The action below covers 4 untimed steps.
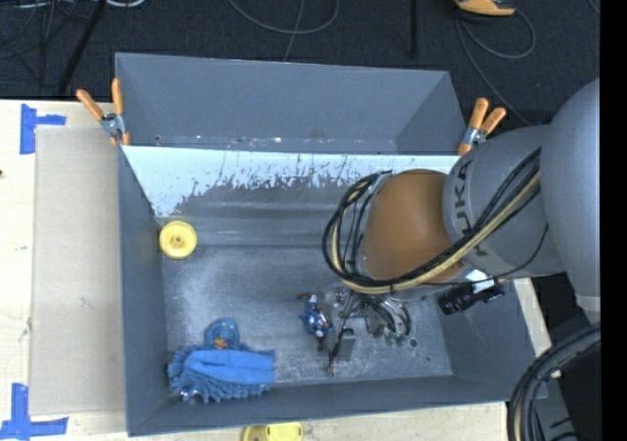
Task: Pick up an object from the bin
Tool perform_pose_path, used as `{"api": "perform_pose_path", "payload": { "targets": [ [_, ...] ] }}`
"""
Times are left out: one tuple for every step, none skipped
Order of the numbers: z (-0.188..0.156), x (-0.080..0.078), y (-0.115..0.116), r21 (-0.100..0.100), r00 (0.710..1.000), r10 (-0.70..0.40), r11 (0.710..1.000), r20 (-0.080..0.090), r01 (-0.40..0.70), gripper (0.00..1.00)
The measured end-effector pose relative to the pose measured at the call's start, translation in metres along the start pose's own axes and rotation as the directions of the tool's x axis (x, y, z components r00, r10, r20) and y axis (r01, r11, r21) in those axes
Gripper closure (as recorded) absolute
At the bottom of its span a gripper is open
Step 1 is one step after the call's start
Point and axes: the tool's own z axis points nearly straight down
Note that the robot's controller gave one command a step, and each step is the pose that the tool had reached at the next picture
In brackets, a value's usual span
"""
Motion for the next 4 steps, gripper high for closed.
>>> {"api": "perform_pose_path", "payload": {
  "targets": [
    [0.000,0.000,0.000,0.000,1.000,0.000,1.000,0.000,0.000,1.00],
    [-0.057,0.010,0.008,-0.002,1.000,-0.023,1.000,0.019,0.023,1.00],
    [-0.057,0.010,0.008,-0.002,1.000,-0.023,1.000,0.019,0.023,1.00],
    [-0.191,-0.003,0.015,0.000,0.996,-0.086,0.996,0.022,0.086,1.00]
  ]
}}
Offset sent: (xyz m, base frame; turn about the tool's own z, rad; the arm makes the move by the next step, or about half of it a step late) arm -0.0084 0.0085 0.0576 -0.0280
